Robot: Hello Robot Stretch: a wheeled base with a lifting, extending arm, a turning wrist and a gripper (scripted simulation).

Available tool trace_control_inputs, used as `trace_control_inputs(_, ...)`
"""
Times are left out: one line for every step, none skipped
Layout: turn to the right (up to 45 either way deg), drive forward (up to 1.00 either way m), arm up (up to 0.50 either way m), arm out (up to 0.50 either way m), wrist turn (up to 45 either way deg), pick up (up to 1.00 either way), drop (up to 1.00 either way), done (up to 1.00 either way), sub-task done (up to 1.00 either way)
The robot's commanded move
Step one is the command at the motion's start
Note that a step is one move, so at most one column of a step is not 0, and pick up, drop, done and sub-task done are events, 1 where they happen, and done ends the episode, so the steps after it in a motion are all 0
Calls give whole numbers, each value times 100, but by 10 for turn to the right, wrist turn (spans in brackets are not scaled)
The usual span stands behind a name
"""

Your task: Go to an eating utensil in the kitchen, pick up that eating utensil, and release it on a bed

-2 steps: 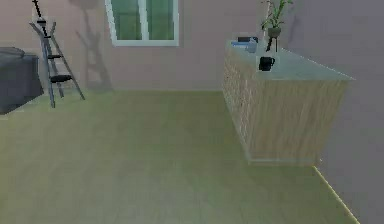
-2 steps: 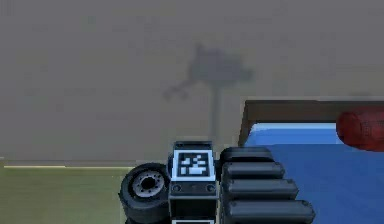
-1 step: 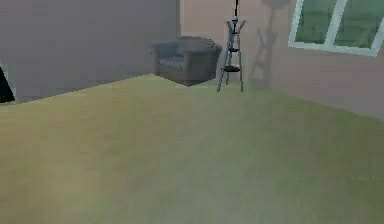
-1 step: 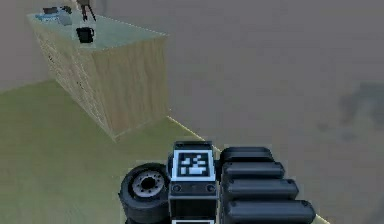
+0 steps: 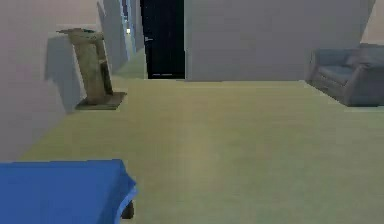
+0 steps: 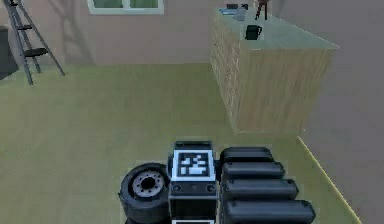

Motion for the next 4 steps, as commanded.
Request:
trace_control_inputs(450, 0, 0, 0, 0, 0, 0, 0, 0)
trace_control_inputs(450, 0, 0, 0, 0, 0, 0, 0, 0)
trace_control_inputs(450, 0, 0, 0, 0, 0, 0, 0, 0)
trace_control_inputs(360, 0, 0, 0, 0, 0, 0, 0, 0)
